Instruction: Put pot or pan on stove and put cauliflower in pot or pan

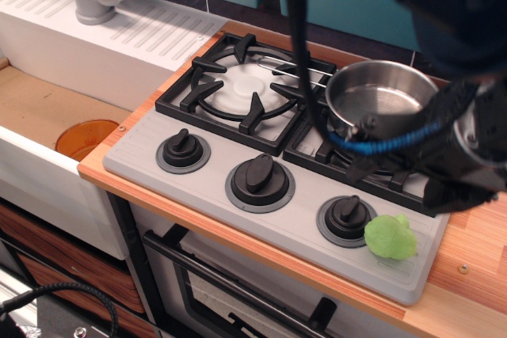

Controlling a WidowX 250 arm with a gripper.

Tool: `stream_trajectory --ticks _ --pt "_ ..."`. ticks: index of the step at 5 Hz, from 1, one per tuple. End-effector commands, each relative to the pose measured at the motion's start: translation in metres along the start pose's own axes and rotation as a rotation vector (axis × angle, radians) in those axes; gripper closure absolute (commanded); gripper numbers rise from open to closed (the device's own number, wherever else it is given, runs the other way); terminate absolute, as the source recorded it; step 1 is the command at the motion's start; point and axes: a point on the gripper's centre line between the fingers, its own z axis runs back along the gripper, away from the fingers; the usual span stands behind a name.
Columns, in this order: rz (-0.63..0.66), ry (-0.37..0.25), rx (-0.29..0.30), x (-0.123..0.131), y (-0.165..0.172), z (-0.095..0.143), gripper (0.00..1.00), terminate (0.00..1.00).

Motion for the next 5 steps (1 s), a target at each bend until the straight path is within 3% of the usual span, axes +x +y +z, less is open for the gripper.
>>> stream_trajectory --ticks 1,5 --pt "0.025 -0.042 -0.011 -0.004 -0.012 0.0 0.0 0.0" --pt "0.038 -0.101 -0.011 -0.013 -0.022 -0.021 0.0 0.0"
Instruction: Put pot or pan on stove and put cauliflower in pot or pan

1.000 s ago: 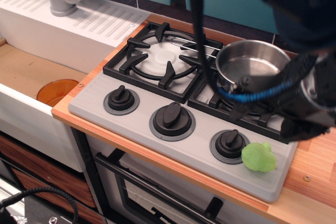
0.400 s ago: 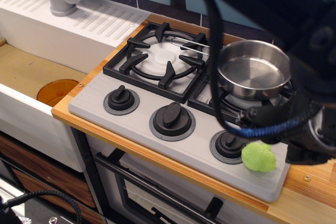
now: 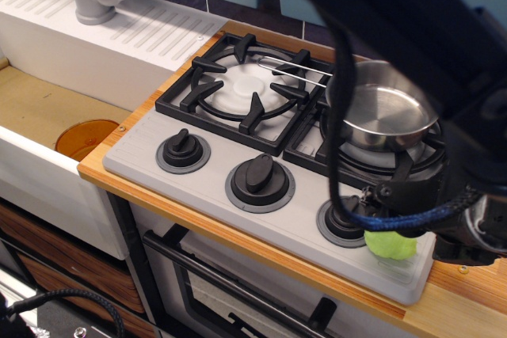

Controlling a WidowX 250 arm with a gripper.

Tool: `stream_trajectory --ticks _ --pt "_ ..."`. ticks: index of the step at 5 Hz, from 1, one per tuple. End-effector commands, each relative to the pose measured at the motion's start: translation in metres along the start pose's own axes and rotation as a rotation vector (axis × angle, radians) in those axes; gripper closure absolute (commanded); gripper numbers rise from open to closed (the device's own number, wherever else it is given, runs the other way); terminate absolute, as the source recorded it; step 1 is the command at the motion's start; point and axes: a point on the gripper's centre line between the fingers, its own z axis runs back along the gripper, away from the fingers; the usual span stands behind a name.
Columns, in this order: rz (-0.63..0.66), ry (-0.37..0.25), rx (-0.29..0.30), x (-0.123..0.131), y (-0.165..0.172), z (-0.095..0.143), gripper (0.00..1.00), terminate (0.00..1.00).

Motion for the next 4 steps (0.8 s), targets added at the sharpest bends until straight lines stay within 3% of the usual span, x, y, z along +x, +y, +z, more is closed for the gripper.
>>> stream_trajectory --ticks 1,3,4 --pt "0.017 -0.055 -0.021 0.009 -0.006 -0.011 0.0 0.0" --pt "0.019 -0.071 -0.032 0.011 -0.006 -0.025 0.0 0.0" --pt "0.035 -0.067 -0.027 0.014 -0.008 -0.028 1.0 0.0"
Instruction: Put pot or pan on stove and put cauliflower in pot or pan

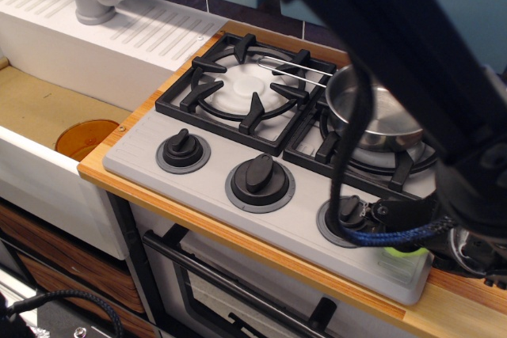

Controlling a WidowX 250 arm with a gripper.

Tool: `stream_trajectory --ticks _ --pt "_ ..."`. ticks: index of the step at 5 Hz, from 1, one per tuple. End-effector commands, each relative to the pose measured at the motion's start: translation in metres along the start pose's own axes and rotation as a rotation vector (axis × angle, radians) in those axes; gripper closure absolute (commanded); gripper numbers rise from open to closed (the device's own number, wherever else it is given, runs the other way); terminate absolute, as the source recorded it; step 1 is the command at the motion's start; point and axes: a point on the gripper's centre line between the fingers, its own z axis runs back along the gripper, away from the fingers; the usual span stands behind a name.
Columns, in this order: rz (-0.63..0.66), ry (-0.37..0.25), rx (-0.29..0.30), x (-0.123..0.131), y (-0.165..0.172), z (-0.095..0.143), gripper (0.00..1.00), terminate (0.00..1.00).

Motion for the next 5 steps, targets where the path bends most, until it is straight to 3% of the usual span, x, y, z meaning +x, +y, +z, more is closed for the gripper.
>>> stream_trajectory --ticks 1,2,3,4,5 --pt "0.048 0.002 0.0 0.016 -0.001 0.004 1.0 0.0" --pt "0.047 0.017 0.004 0.02 0.0 0.012 1.0 0.0" --pt "0.033 0.047 0.006 0.029 0.009 0.034 1.0 0.0" --pt "0.014 0.09 -0.01 0.047 0.025 0.058 1.0 0.0" --pt "0.012 0.1 -0.021 0.07 0.037 0.065 1.0 0.0"
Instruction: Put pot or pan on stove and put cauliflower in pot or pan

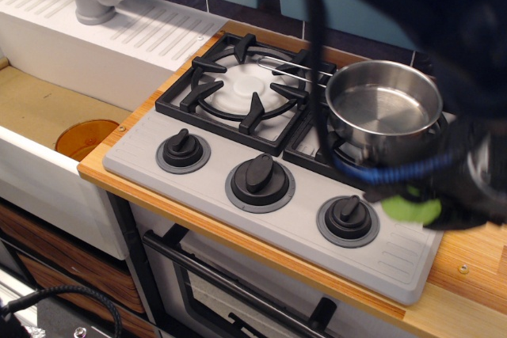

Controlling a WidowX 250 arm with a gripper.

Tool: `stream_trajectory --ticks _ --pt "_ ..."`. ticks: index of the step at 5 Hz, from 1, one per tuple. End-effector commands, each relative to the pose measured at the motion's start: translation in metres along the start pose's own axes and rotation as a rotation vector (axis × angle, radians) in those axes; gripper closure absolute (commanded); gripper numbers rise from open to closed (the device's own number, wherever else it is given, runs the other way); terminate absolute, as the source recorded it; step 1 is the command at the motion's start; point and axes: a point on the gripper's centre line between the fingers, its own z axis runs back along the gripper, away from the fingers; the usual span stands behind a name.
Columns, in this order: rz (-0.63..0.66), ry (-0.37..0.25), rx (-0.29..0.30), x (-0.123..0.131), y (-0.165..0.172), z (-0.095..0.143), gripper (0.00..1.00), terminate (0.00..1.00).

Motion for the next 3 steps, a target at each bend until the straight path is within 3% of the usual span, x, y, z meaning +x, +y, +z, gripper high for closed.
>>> stream_trajectory --ticks 1,2,3 --pt "0.028 -0.064 -0.054 0.065 0.02 0.015 1.0 0.0" --pt "0.041 -0.116 -0.033 0.097 0.027 -0.007 1.0 0.0" --pt "0.032 -0.14 -0.05 0.107 0.032 -0.025 1.0 0.0"
